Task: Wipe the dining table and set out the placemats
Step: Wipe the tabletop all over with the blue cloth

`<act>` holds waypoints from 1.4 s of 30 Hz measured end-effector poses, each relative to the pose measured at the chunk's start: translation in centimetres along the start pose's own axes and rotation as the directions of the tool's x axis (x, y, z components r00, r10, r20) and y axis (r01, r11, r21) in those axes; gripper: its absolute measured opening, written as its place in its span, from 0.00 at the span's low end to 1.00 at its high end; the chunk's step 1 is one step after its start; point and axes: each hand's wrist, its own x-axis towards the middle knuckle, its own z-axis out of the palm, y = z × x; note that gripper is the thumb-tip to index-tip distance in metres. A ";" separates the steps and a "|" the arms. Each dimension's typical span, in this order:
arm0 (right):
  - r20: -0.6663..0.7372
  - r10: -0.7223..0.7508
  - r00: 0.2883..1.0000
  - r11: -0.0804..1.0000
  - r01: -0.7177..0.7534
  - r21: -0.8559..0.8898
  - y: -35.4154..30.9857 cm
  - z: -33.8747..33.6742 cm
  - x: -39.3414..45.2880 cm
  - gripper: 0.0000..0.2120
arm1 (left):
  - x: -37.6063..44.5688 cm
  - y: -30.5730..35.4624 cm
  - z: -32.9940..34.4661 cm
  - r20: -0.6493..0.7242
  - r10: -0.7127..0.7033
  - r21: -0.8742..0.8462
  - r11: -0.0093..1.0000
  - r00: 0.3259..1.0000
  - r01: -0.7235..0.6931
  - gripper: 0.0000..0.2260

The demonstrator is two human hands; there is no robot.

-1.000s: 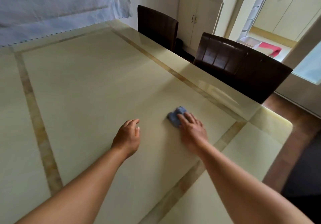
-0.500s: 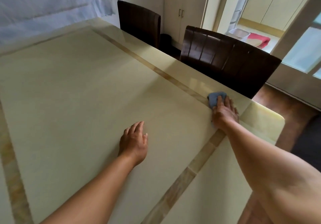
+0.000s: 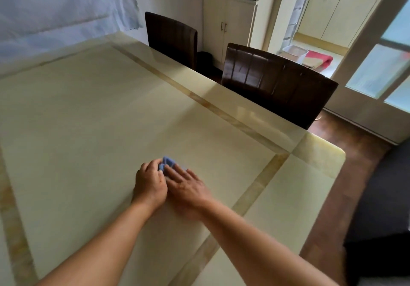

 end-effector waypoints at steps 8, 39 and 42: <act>-0.016 -0.195 0.981 0.981 0.195 0.003 -3.6 1.3 -2.2 0.22 | -0.9 -2.1 -1.5 -0.055 -0.090 -0.018 0.996 0.994 0.089 0.13; -0.135 0.227 0.964 0.968 -0.239 -0.080 12.6 -7.6 21.0 0.25 | 13.5 -5.3 0.2 -0.158 0.057 -0.004 0.998 0.986 -0.058 0.20; -0.092 0.077 0.993 0.994 -0.083 -0.064 8.2 -5.5 20.7 0.26 | 13.7 -5.0 -0.6 -0.106 0.050 -0.052 0.997 0.993 -0.056 0.21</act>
